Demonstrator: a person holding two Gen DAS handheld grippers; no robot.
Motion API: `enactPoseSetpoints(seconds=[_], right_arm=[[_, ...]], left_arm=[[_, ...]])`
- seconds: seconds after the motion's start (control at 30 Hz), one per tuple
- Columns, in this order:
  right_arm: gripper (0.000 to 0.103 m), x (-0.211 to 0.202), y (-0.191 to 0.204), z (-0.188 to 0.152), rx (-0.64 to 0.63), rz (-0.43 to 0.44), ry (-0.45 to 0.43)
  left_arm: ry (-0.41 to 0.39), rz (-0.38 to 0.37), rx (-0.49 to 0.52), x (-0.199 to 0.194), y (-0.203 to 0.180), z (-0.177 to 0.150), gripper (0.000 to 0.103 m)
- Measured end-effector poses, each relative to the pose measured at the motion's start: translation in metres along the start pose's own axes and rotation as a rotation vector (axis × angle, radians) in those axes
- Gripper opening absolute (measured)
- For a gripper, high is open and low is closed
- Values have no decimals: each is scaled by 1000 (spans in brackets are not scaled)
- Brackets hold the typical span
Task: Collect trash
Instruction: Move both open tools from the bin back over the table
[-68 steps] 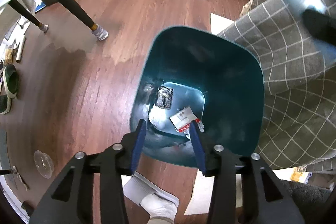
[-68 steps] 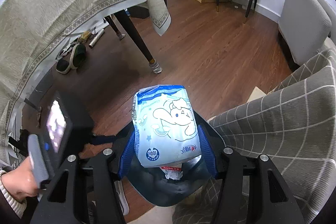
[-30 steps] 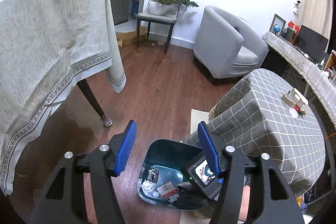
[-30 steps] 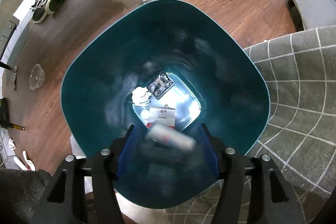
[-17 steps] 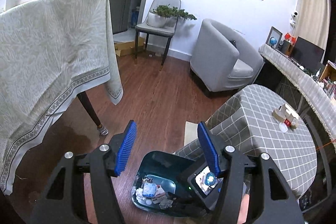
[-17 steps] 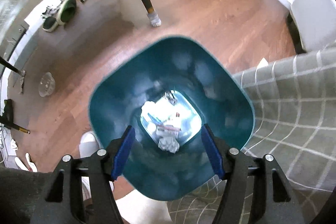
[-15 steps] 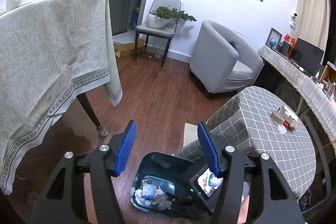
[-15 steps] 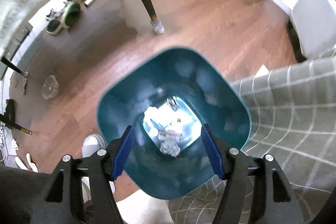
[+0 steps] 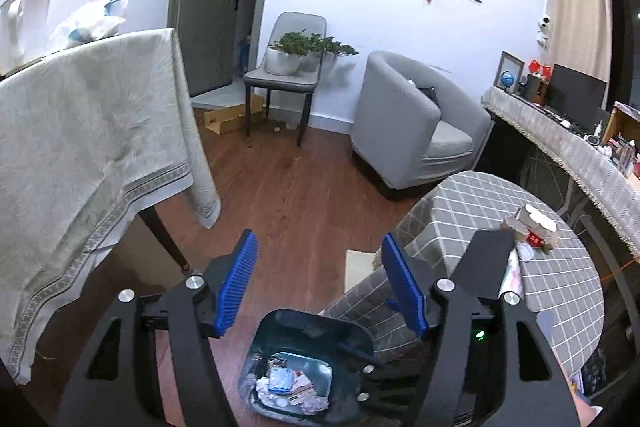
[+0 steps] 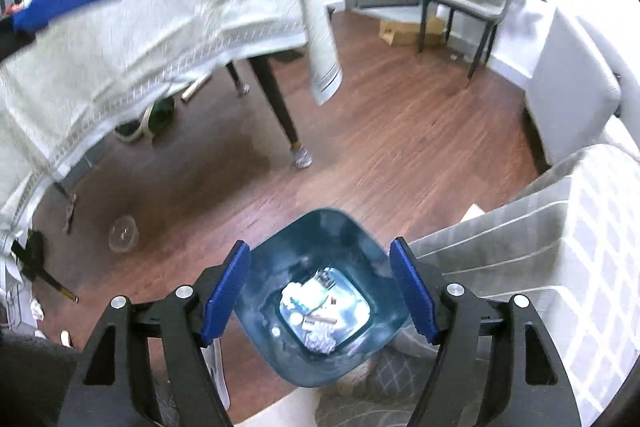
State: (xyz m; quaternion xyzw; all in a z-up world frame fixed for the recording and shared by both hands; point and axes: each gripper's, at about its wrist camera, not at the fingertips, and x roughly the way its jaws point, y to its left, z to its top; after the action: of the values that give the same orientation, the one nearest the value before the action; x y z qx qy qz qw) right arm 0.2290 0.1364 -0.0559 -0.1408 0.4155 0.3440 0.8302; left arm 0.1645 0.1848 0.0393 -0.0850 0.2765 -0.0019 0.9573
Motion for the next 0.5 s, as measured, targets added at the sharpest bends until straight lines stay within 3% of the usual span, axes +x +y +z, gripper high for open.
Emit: enactPoseSetpoints(seconds=[0.5], right_arm=[[76,-70,-83,-15,112,-107,-139]], left_arm=[[19,-71,26,30,-61,-2,71]])
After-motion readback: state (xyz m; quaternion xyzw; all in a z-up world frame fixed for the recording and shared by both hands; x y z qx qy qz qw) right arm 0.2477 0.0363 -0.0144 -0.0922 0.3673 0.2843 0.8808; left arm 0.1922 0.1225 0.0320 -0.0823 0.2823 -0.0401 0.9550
